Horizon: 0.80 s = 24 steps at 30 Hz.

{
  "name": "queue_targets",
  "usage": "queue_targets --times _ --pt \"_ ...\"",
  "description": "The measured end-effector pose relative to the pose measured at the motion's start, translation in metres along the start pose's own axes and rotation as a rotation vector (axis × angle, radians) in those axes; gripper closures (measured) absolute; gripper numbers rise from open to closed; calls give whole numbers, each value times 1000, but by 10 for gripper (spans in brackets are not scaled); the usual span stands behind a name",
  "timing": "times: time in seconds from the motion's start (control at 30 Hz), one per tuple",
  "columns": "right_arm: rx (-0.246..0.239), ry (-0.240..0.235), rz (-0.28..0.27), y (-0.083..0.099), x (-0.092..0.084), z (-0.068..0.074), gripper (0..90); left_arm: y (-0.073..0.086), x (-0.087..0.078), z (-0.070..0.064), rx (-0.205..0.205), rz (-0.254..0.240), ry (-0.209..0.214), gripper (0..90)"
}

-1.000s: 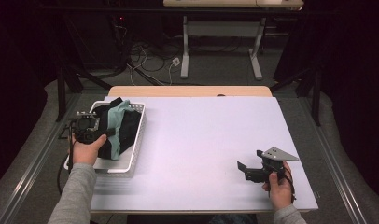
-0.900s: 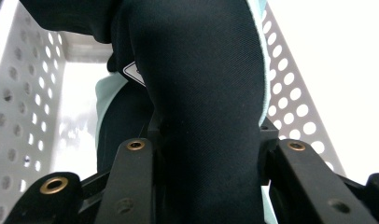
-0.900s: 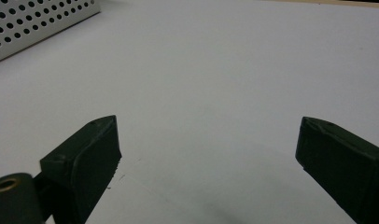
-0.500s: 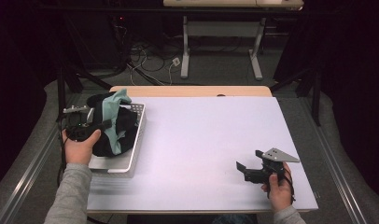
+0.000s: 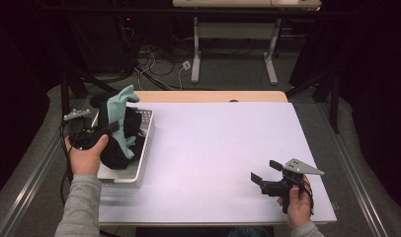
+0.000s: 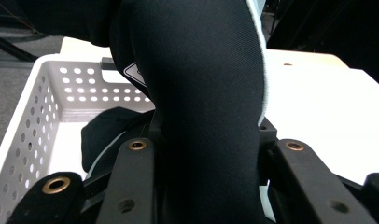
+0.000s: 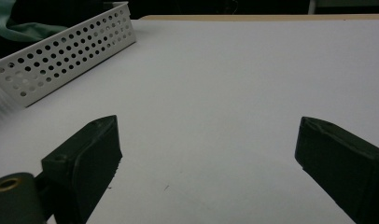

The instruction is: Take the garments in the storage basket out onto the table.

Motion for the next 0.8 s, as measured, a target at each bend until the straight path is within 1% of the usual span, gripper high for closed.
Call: queue_targets --times 0.07,0.17,0.2,0.23,0.3,0.43,0.47,0.53,0.57,0.7,0.8 --pt "-26 10 -6 -1 -1 0 66 1 -4 -4 -1 -20 4 640" --pt "-46 22 -16 -2 -4 2 65 0 -11 -10 0 -40 12 642" --pt "-62 27 -10 -3 -4 2 65 -1 -14 -12 -1 -45 17 643" --pt "-75 35 -16 -3 -4 2 65 -1 -16 -14 -3 -59 20 643" --pt "-85 34 -9 -3 -3 2 63 -3 -20 -18 -1 -79 23 644" --pt "-85 40 -13 -4 -2 1 62 -6 -30 -28 9 -110 37 644" --pt "-93 46 -11 -4 -1 0 62 -8 -32 -30 14 -113 41 644" --pt "-82 63 -4 -4 -1 0 61 -10 -35 -35 26 -120 48 644" --pt "-83 73 -9 -4 -1 -1 59 -12 -36 -37 30 -130 52 644" --pt "-73 97 11 -2 -2 -6 58 -17 -41 -45 24 -157 74 647" --pt "-68 109 20 -1 0 -9 58 -20 -43 -51 37 -154 81 647"
Point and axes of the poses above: each handheld gripper's, and its own axes: x roughly forward along the jaws, y roughly out of its underside, z roughly to its left, the point moved 3 cm from there along x, roughly forward along the jaws, and after that the axes turned 14 degrees about -x, right-handed, at the moved point
